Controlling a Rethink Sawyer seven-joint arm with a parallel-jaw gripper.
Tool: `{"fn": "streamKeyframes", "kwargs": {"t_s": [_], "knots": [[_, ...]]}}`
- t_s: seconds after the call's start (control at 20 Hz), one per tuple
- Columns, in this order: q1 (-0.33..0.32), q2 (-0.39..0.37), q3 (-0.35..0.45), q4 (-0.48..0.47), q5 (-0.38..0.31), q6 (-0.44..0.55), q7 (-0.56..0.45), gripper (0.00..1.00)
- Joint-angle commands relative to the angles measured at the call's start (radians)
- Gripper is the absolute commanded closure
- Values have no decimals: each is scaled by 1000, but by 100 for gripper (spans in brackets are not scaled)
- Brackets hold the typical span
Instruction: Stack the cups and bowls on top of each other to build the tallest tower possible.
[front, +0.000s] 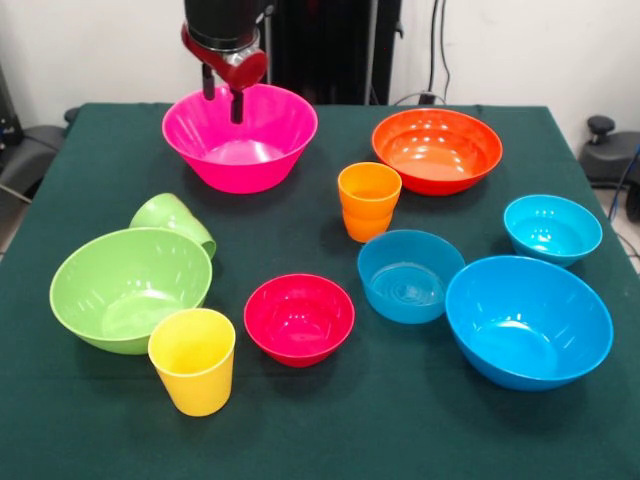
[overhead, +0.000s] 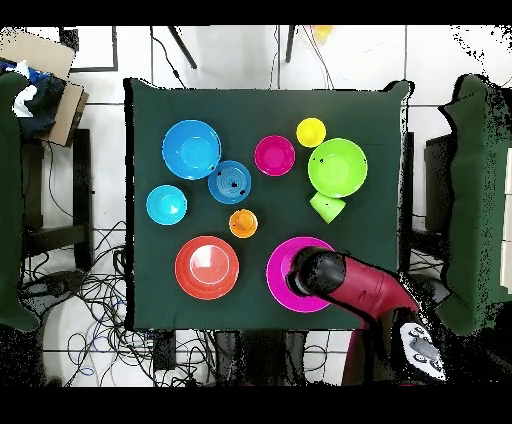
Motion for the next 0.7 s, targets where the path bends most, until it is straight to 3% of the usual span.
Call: {"fn": "streamKeyframes", "kwargs": {"t_s": [0.05,0.45,0.7], "knots": [[14,25,144,-59,-77,11,-68,0],[8,50,148,-92,-77,10,-32,0],[14,106,145,-173,-66,31,-24,0]]}}
